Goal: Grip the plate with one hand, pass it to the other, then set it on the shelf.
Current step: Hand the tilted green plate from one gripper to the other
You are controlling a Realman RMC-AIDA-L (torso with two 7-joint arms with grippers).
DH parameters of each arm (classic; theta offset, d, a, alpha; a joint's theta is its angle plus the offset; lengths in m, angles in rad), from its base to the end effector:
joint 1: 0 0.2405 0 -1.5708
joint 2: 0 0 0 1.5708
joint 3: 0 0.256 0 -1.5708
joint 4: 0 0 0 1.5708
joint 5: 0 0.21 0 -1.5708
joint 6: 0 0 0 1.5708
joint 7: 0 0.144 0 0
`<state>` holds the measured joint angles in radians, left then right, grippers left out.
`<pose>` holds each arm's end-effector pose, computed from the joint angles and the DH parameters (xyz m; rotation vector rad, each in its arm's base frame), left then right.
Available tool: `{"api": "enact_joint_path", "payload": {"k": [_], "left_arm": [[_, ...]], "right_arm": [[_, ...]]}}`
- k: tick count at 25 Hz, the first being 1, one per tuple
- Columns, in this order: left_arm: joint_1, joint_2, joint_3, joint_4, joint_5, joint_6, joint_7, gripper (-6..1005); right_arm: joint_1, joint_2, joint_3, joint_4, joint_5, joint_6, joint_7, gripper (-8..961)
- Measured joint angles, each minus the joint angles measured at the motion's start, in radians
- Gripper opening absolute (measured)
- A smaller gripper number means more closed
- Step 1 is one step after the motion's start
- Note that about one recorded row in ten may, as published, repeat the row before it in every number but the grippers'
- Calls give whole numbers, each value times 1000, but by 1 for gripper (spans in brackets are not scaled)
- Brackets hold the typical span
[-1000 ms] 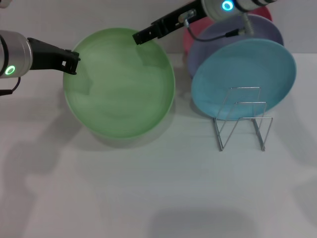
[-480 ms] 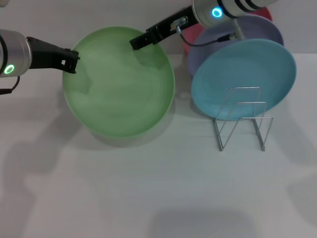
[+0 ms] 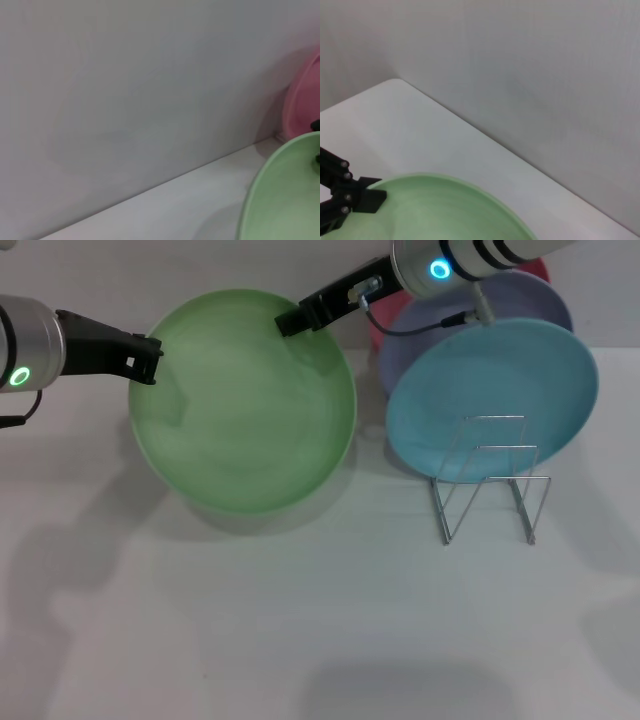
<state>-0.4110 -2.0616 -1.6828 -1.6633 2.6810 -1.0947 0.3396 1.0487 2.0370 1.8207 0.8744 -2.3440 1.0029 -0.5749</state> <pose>-0.1522 0.3826 0.0563 -2.1460 -0.7566 -0.0272 0.0574 0.4655 -0.0252 -2.5248 0.7553 0.1046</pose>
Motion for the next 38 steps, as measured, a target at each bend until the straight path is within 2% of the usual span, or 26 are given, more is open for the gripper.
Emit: {"api": "enact_joint_path", "payload": {"k": [13,16,18,23,31,38], "left_arm": [[1,0,6,-3,-15,1,2,72],[2,0,6,-3,-19,4,2,74],[2,-1,7,-3,-20,6,3,75],[2,1,0,-4,-59,12,24,79],[2,-4,8,-6,-81,25,41,84],[20,-3,10,-36,-81,35,40,373]], "right_arm": [[4,1,-20,-12,-6,-2,0,427],[1,2,-20,-12,-3,-2,-18,327],[-4,7,-20,-11,1,-3,-61,260],[-46,29,-23,44,6,-3,-138,211],[-92,33,-33,111,17,7,-137,163],[-113,34,-33,137,18,19,-134,134]]}}
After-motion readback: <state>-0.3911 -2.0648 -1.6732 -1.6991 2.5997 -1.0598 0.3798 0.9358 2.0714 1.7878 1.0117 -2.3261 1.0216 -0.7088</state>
